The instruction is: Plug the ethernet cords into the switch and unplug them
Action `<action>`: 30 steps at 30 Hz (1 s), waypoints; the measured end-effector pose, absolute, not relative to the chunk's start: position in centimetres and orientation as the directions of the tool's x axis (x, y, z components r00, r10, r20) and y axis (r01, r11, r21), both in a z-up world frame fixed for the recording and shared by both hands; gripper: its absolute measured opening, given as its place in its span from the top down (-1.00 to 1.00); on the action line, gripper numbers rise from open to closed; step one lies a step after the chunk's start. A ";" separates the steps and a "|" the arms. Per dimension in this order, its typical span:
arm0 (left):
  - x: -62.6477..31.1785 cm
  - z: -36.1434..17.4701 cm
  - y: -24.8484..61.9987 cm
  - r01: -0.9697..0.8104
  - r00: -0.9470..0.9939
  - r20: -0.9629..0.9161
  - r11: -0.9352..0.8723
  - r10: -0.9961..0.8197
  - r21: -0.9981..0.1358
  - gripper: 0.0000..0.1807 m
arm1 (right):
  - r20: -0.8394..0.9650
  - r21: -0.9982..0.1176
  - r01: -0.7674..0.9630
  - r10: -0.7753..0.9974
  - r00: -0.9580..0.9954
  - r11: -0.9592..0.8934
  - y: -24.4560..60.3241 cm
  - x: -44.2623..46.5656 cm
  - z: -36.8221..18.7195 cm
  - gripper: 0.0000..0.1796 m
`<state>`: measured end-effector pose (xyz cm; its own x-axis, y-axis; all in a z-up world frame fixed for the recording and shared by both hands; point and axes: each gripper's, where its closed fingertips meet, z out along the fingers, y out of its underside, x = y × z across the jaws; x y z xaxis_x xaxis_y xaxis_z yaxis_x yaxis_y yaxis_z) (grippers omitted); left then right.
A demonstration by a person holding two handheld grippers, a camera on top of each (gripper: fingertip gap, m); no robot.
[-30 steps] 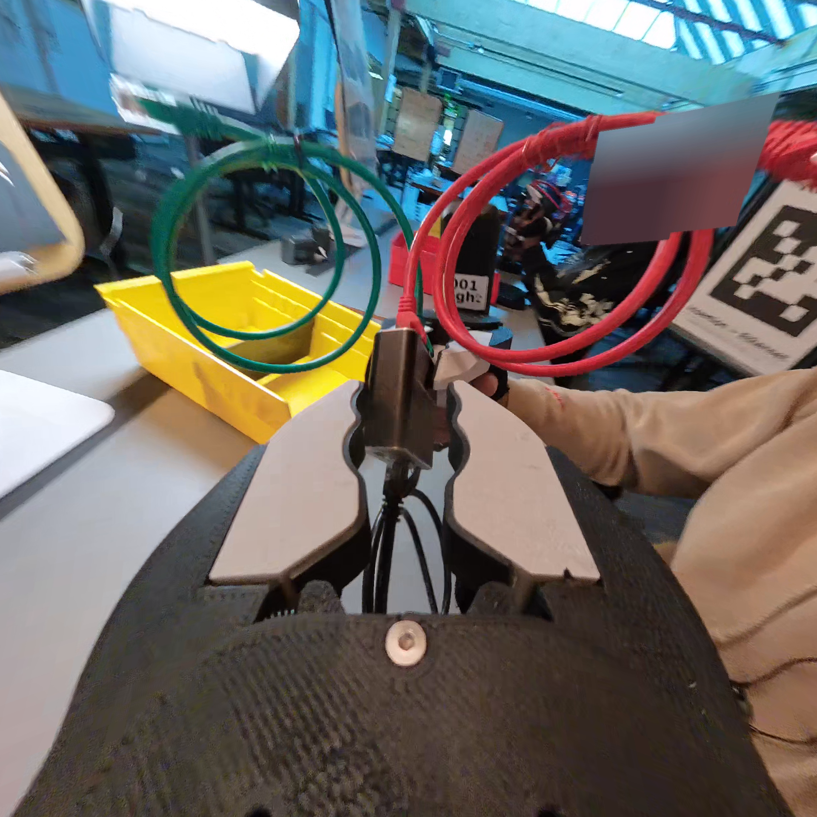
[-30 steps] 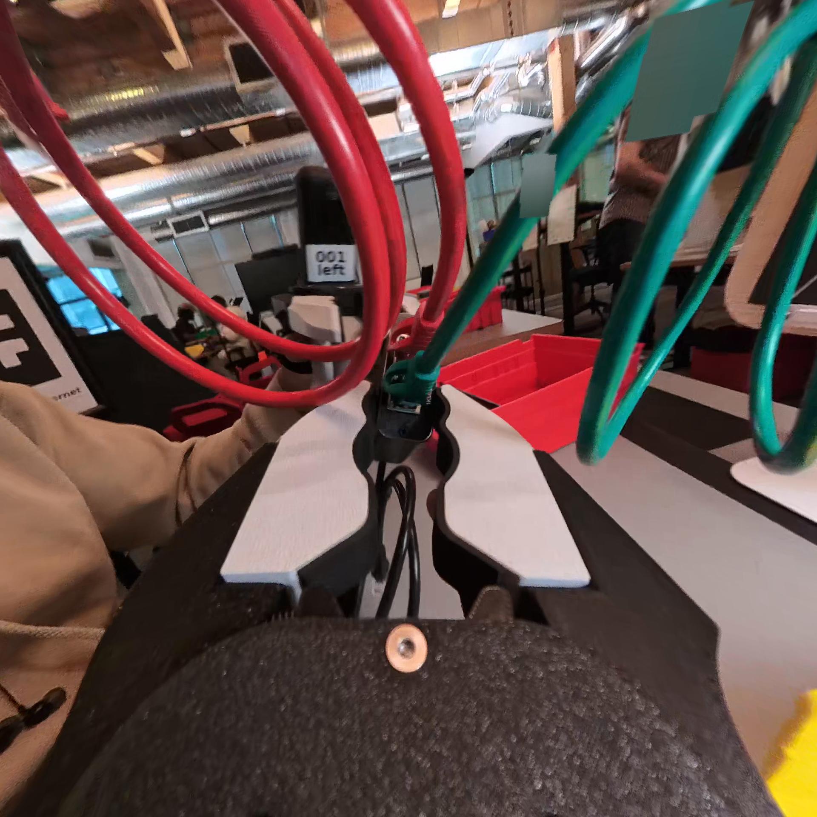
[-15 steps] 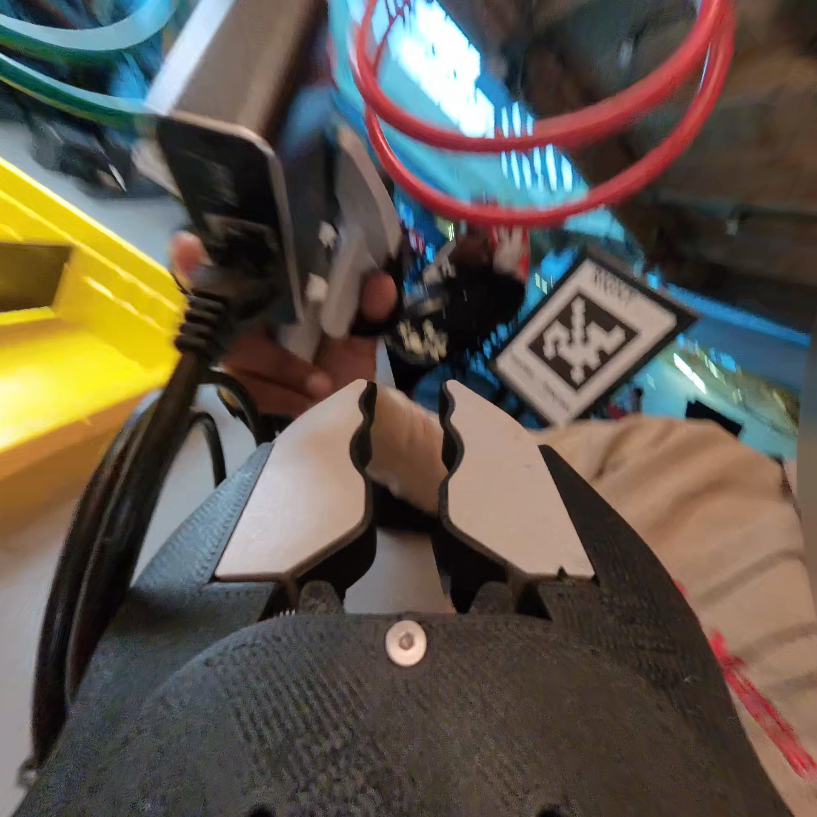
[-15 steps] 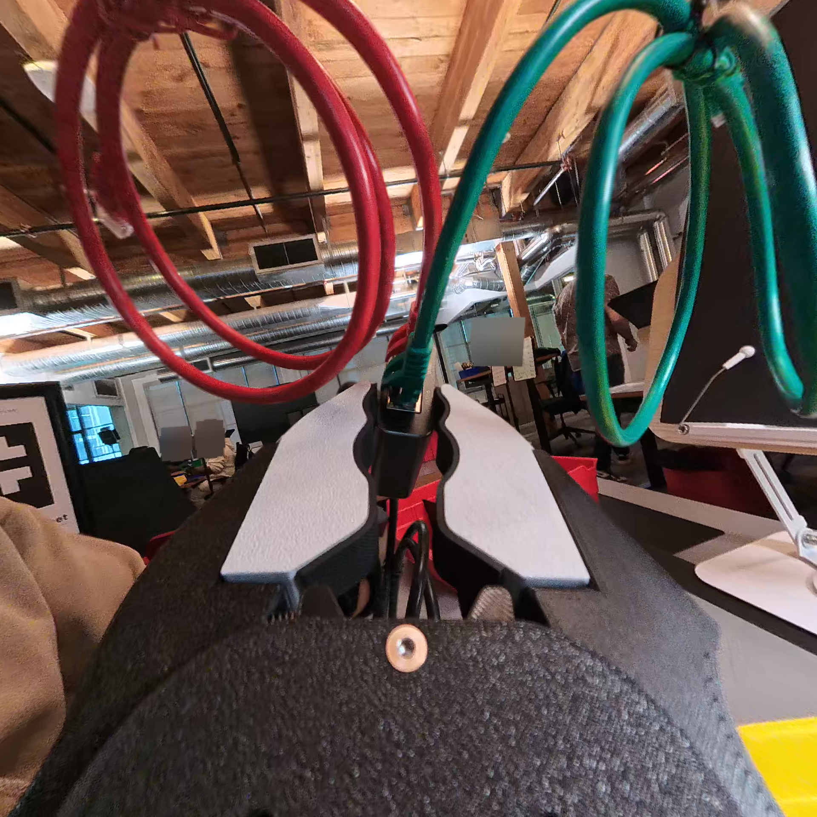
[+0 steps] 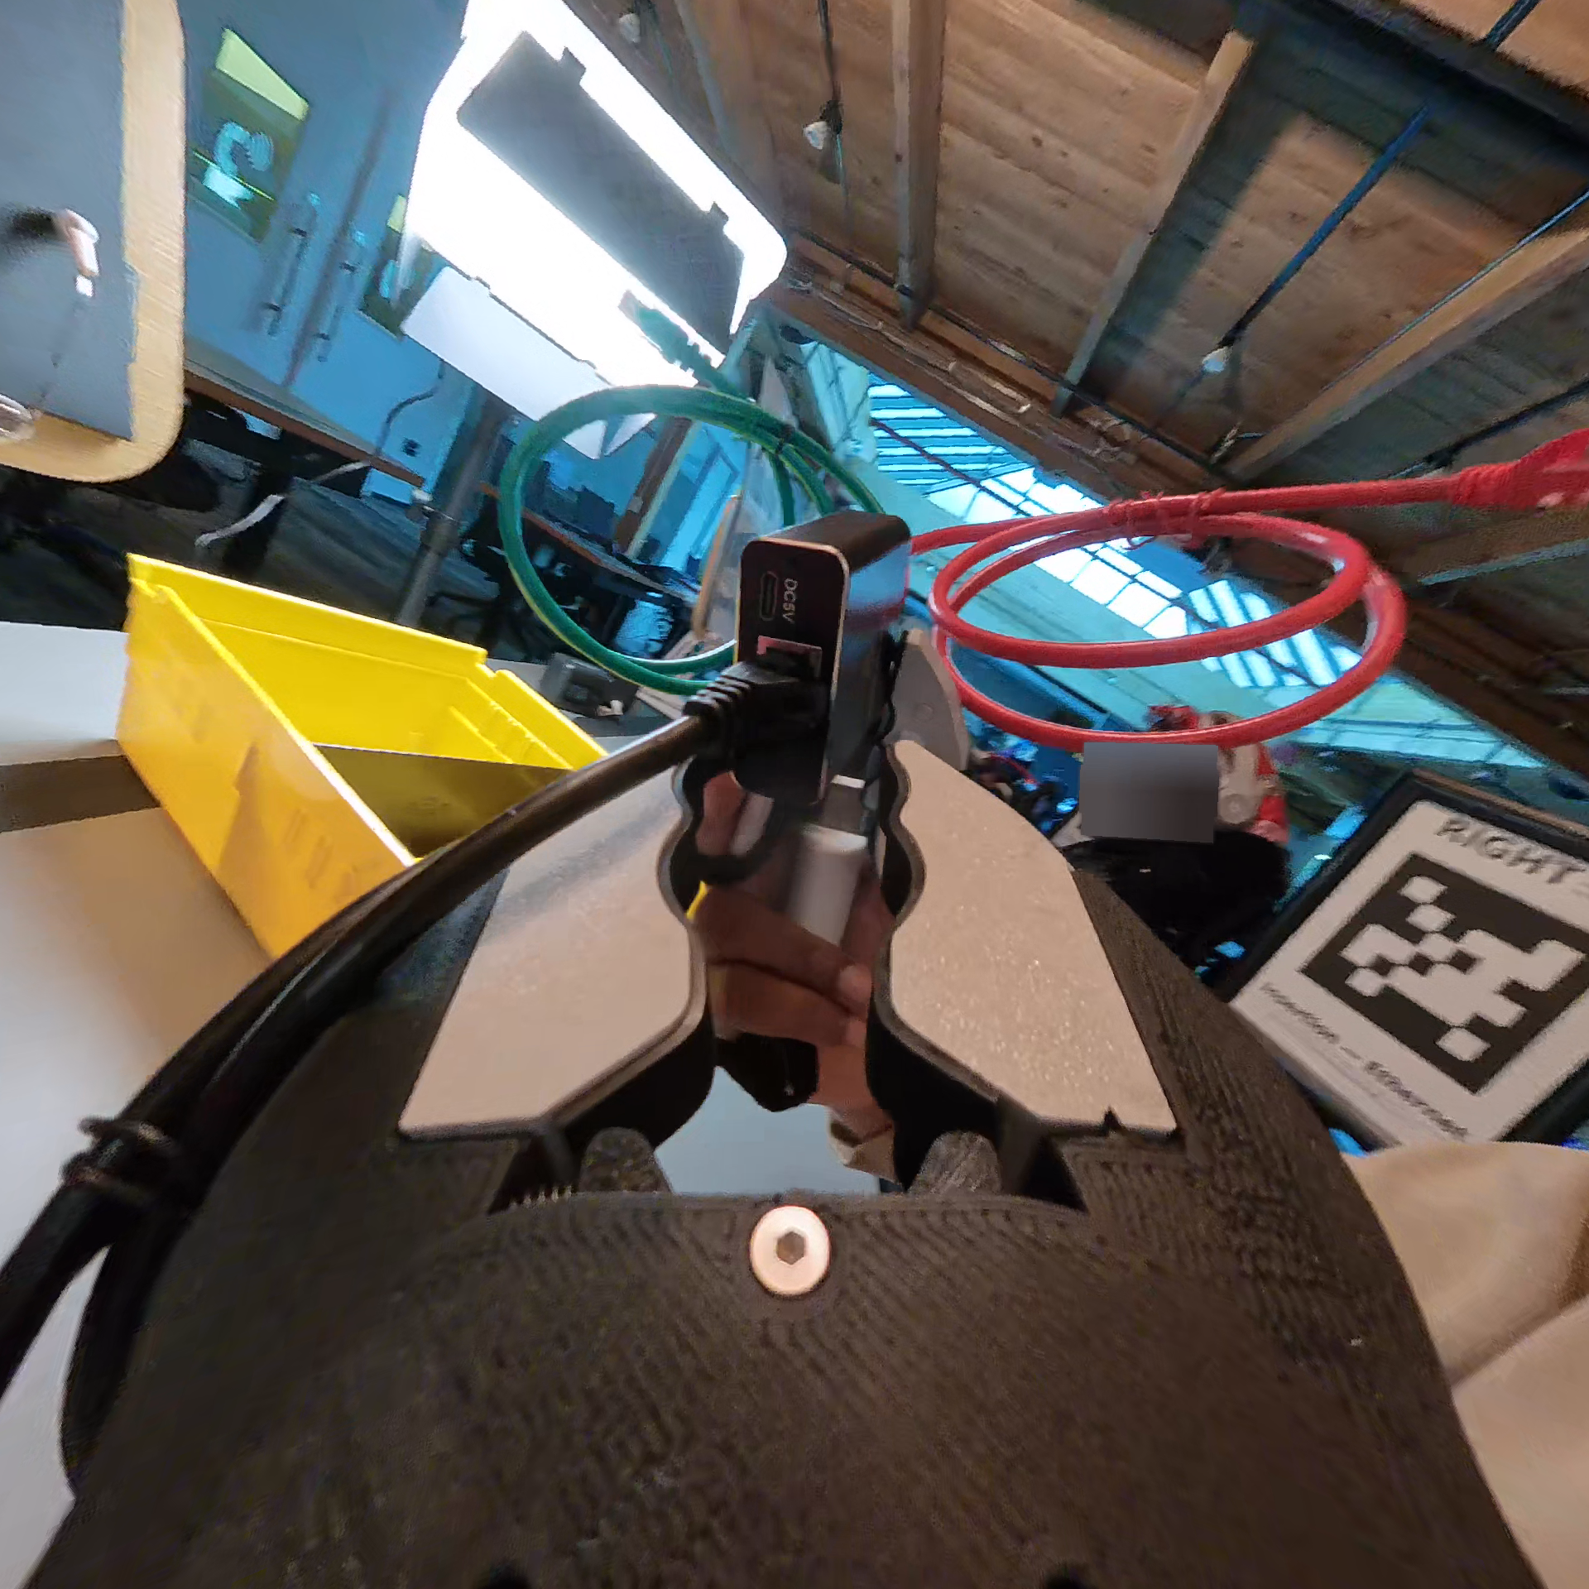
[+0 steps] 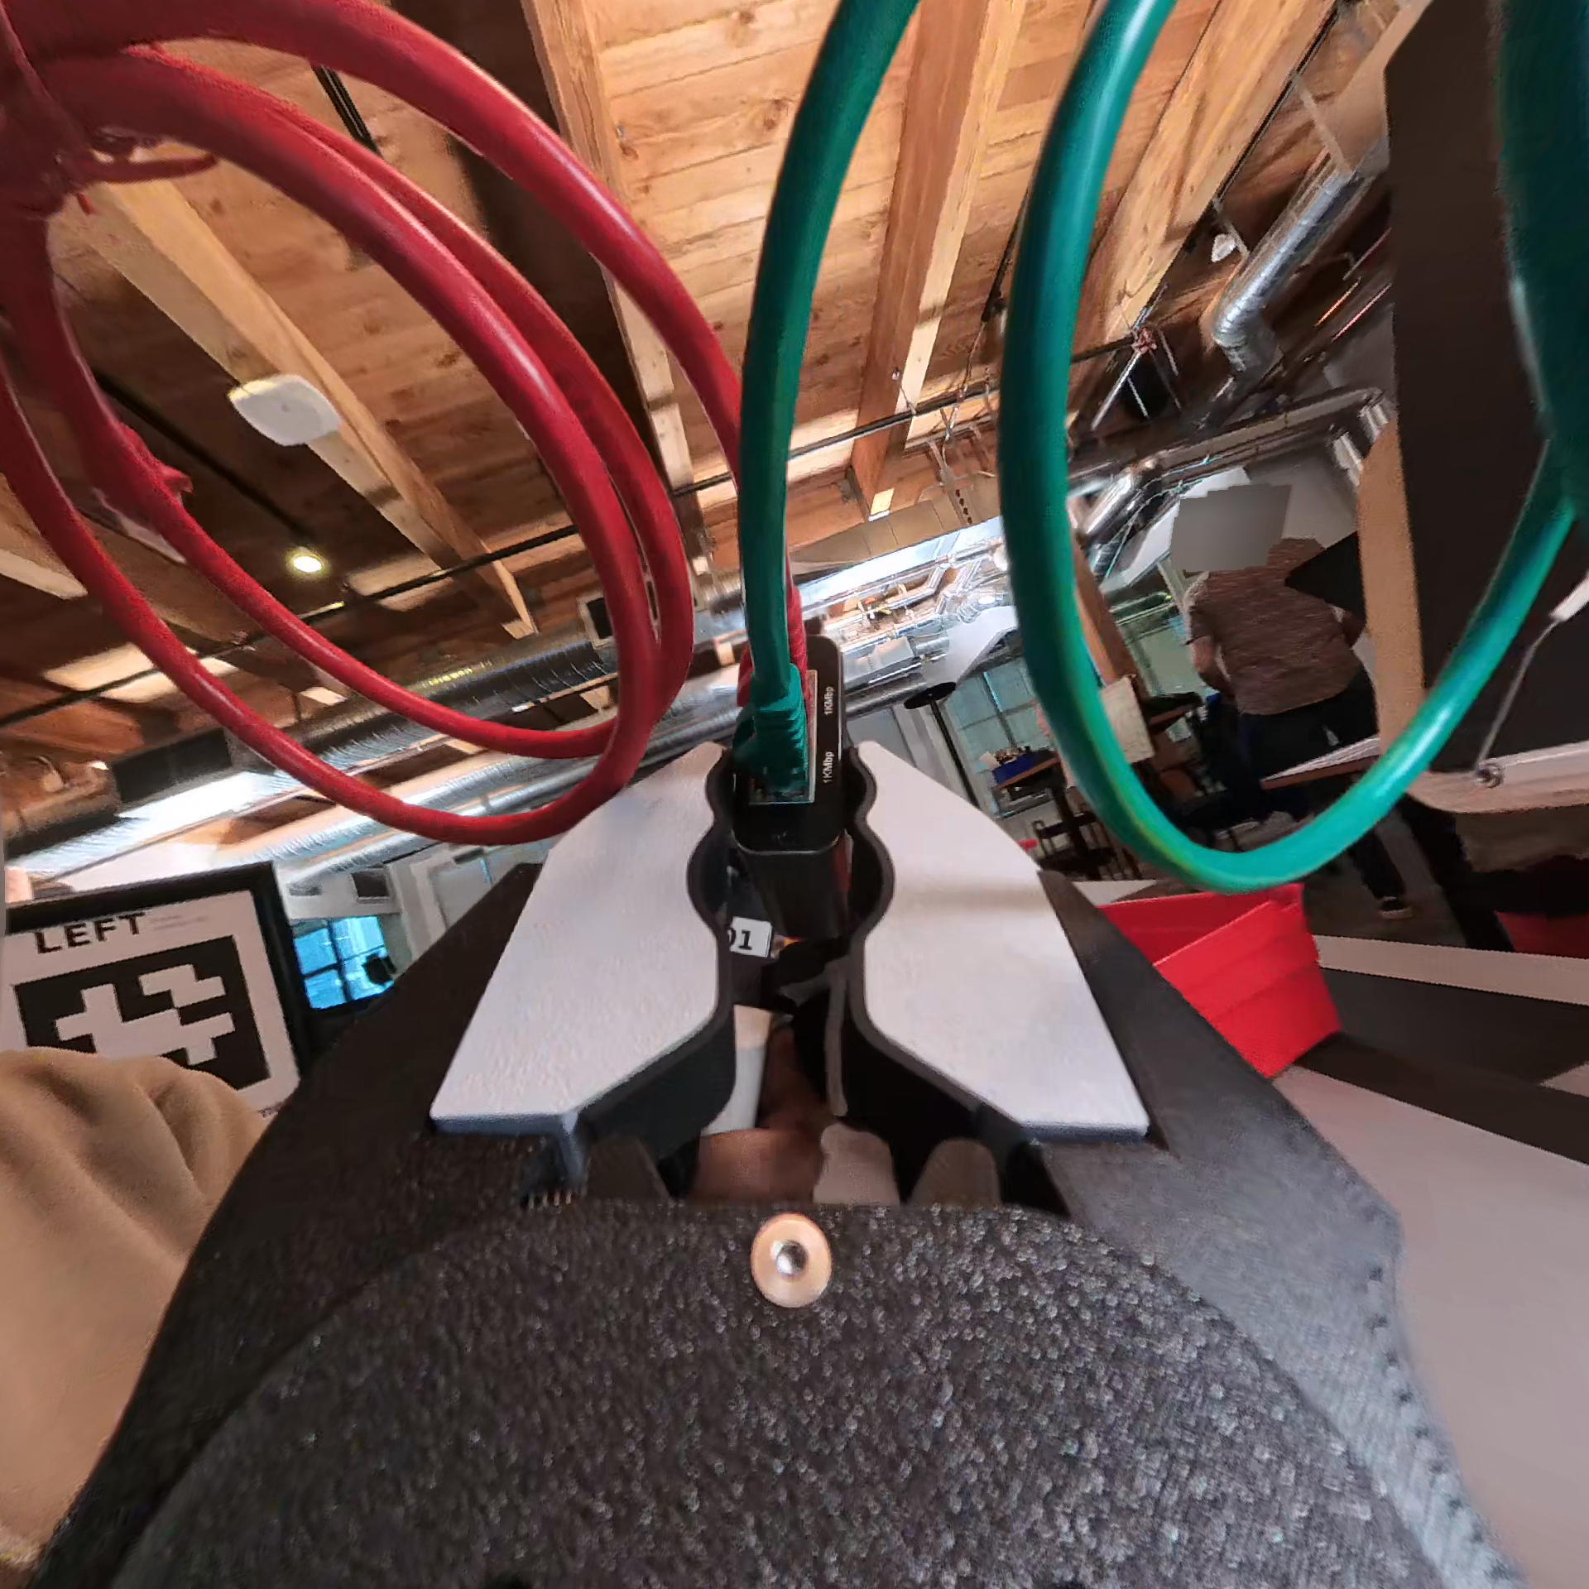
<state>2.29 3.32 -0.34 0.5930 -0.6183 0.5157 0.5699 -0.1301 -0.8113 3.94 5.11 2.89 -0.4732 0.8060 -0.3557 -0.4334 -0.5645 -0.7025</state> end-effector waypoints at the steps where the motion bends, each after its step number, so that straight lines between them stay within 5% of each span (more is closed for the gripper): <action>1: 1.9 -0.5 3.5 0.561 0.622 0.507 -0.111 -0.597 -0.820 0.55 | -0.360 -0.701 -0.425 0.799 -0.482 -0.572 4.9 3.8 2.7 0.73; 5: 1.2 -0.2 3.5 0.571 0.631 0.506 -0.089 -0.588 -0.816 0.46 | -0.368 -0.687 -0.395 0.761 -0.534 -0.609 3.9 3.2 2.2 0.73; 13: 1.2 0.9 2.4 0.348 0.727 0.299 -0.044 -0.618 -0.937 0.69 | -0.363 -0.787 -0.291 0.790 -0.495 -0.544 2.5 1.4 0.7 0.75; 30: -0.2 1.9 1.5 0.467 0.637 0.333 0.005 -0.695 -0.884 0.71 | -0.301 -0.877 -0.233 0.857 -0.418 -0.421 2.7 1.9 1.2 0.85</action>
